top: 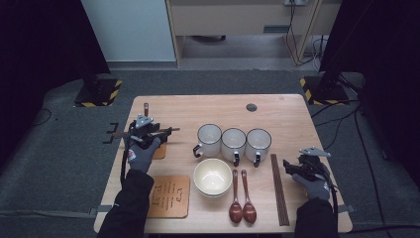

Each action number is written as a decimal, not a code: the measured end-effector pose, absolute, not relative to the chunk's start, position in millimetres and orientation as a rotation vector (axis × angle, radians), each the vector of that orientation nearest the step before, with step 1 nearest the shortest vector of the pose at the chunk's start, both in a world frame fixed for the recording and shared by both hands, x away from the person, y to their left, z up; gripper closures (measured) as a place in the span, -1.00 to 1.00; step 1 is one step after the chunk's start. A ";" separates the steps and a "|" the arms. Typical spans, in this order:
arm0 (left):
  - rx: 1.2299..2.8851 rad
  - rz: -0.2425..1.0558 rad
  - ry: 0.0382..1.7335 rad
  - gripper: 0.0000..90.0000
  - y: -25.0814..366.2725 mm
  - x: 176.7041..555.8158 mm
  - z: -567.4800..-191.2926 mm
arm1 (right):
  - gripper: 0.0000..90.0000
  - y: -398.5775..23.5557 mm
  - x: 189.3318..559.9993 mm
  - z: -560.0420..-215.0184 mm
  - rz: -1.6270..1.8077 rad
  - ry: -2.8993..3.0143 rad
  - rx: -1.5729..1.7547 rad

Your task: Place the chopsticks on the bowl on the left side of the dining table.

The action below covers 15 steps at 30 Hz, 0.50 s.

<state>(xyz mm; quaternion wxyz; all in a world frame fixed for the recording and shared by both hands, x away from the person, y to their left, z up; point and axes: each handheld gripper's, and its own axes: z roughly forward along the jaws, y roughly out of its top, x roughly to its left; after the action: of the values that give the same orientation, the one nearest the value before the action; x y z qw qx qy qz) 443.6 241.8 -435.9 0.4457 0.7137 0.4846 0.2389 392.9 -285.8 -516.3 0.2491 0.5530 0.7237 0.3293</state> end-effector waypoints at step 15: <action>1.711 0.555 1.107 -0.02 217.4 426.5 -421.3 | -0.45 -289.8 391.2 -513.8 0.913 1.948 1.514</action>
<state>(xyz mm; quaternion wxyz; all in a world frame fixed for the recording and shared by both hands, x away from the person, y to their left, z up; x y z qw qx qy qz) 426.5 217.4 -421.3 0.4923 0.7051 0.4562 0.2289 391.2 -289.8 -513.8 0.2527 0.5570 0.7163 0.3358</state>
